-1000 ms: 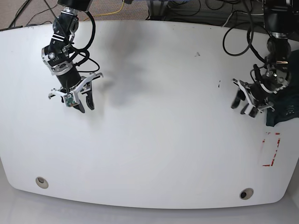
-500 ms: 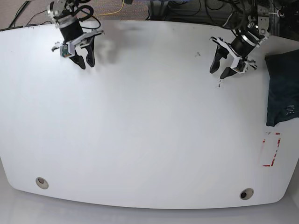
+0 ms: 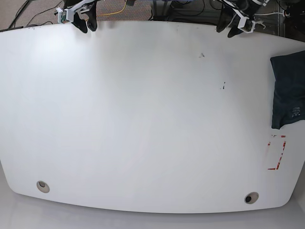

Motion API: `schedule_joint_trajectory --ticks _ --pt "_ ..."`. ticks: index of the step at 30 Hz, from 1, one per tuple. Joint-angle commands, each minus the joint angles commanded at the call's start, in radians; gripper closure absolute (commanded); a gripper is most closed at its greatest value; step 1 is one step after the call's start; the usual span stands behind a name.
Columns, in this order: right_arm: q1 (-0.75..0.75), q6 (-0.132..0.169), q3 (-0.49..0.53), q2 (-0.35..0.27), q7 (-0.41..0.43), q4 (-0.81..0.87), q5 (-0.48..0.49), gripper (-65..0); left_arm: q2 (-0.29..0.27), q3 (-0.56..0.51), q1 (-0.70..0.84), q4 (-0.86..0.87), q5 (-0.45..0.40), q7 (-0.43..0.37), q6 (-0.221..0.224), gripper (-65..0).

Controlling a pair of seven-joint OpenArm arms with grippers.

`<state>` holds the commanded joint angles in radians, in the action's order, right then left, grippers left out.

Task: Layout the t-shirt on the table in an organized manner, then fold the t-shirt properly

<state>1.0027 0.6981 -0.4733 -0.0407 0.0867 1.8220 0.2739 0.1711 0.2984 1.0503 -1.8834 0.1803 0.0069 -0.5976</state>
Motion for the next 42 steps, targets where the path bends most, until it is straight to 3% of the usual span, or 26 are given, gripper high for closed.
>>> schedule_joint_trajectory --ticks 8,14,23,26,32,37,40,42 --pt "0.193 0.000 0.005 0.002 0.048 -0.005 0.002 -18.1 -0.031 -0.003 0.206 0.005 -0.003 0.000 -0.003 -23.1" --pt "0.206 0.000 0.008 -0.008 0.051 -0.132 0.000 -18.1 -0.032 -0.006 0.209 0.152 -0.005 0.040 -0.003 -23.1" --pt "-0.008 0.000 0.180 -0.143 0.069 -0.551 -0.002 -18.1 0.002 -0.120 -0.049 0.523 -0.006 0.044 0.000 -23.1" --pt "-0.095 0.000 0.209 -0.144 0.109 -0.681 -0.031 -18.1 0.002 -0.144 -0.147 0.647 -0.006 0.058 0.000 -23.1" --pt "-0.265 0.000 0.215 -0.129 0.226 -0.956 -0.193 -18.1 -0.026 -0.149 -0.348 0.931 -0.011 0.063 0.000 -23.1" --pt "-0.385 0.000 0.215 -0.097 0.235 -1.115 -0.275 -18.1 -0.035 -0.173 -0.509 1.166 -0.114 0.057 0.002 -23.1" --pt "-0.450 -0.030 0.215 -0.094 0.235 -1.198 -0.275 -18.1 -0.051 -0.176 -0.601 1.286 -0.158 0.054 0.040 -23.1" --pt "-0.497 -0.047 0.215 -0.086 0.233 -1.260 -0.278 -18.1 -0.057 -0.176 -0.649 1.359 -0.175 0.026 0.101 -23.1"
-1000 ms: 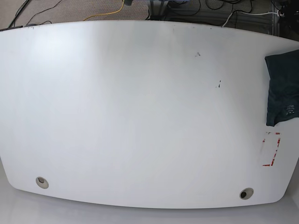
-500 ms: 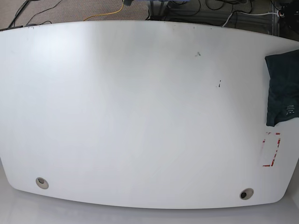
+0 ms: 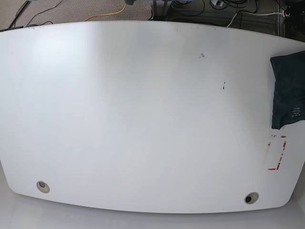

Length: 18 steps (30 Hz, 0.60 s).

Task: Layout the t-shirt on the table in an organized manner, then fold the t-shirt properly

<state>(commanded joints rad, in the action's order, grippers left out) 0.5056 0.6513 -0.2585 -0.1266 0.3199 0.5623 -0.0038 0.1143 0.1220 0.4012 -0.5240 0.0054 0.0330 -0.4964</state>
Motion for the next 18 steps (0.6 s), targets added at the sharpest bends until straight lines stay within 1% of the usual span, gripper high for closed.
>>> schedule_joint_trajectory --ticks 3,6,8,9,10,11,13,14,16,18 --pt "-0.048 -0.015 0.000 0.008 0.000 -0.055 -0.008 -18.1 0.000 0.000 -0.041 0.069 -0.017 -0.025 0.061 -23.1" --pt "-0.095 -0.041 0.000 0.008 -0.003 -0.110 -0.020 -18.4 0.000 0.000 -0.126 0.158 -0.037 -0.025 0.124 -23.2" --pt "-0.118 -0.066 0.000 0.008 -0.003 -0.146 -0.035 -18.4 0.000 0.000 -0.163 0.216 -0.046 -0.025 0.164 -23.2" --pt "-0.137 -0.083 0.000 0.008 -0.003 -0.172 -0.048 -18.4 0.000 0.000 -0.189 0.253 -0.048 -0.025 0.193 -23.2" --pt "-0.150 -0.098 0.000 0.009 -0.003 -0.195 -0.061 -18.4 0.000 0.000 -0.209 0.275 -0.048 -0.025 0.210 -23.2" --pt "-0.161 -0.107 0.000 0.009 -0.003 -0.209 -0.072 -18.4 0.000 0.000 -0.227 0.292 -0.049 -0.025 0.226 -23.2" --pt "-0.184 -0.137 0.000 0.009 -0.003 -0.235 -0.094 -18.4 0.000 0.000 -0.256 0.322 -0.049 -0.025 0.264 -23.2" --pt "-0.187 -0.143 0.000 0.009 -0.003 -0.239 -0.098 -18.5 0.000 0.000 -0.259 0.327 -0.049 -0.025 0.273 -23.2" --pt "-0.203 -0.172 0.000 0.011 -0.005 -0.261 -0.121 -18.5 0.000 0.000 -0.275 0.338 -0.049 -0.025 0.321 -23.2" --pt "-0.215 -0.184 0.000 0.011 -0.005 -0.278 -0.137 -18.5 0.000 0.000 -0.276 0.339 -0.054 -0.025 0.338 -23.2"
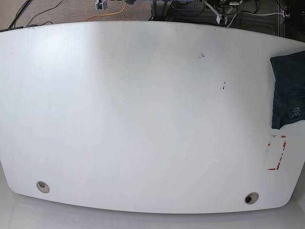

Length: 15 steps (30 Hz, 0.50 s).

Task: Layout the t-shirt on the table in an organized manner, then fold the t-shirt properly

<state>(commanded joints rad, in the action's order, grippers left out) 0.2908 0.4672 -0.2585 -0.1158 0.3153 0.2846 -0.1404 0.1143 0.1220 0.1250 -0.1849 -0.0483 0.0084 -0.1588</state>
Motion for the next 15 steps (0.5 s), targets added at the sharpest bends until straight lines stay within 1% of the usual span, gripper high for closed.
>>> schedule_joint_trajectory --ticks 5,8,15 --pt "-0.032 -0.034 0.000 0.002 0.000 -0.048 -0.011 -18.5 0.000 0.000 -0.006 0.000 -0.021 0.000 0.006 -23.3" --pt "-0.044 -0.046 0.000 0.002 0.000 -0.068 -0.011 -18.5 0.000 0.000 -0.018 0.005 -0.021 0.000 0.006 -23.3" --pt "-0.057 -0.049 0.000 0.002 -0.011 -0.077 -0.011 -18.5 0.000 0.000 -0.020 0.005 -0.021 0.000 0.006 -23.3"
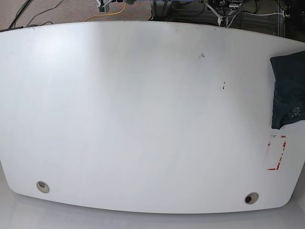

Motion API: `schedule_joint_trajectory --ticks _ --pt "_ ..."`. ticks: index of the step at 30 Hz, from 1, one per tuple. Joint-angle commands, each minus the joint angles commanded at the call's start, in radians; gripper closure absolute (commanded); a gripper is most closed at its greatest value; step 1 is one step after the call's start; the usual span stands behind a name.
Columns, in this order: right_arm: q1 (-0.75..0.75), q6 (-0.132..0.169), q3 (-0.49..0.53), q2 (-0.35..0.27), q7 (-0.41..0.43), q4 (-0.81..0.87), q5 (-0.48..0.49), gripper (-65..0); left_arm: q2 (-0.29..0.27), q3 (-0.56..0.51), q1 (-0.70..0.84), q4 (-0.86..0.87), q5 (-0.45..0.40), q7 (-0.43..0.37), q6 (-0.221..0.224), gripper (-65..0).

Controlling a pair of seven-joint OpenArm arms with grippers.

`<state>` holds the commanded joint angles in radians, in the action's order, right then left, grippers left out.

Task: Layout the t-shirt on the table in an organized manner, then fold the t-shirt properly

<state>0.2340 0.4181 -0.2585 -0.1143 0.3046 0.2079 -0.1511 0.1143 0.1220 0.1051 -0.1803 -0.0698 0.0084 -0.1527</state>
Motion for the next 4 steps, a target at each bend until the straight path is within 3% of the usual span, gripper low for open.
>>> schedule_joint_trajectory --ticks 4 --pt "-0.002 0.000 0.000 0.000 -0.048 0.006 0.000 -18.5 0.000 0.000 0.000 -0.002 0.000 0.000 0.000 -23.3"
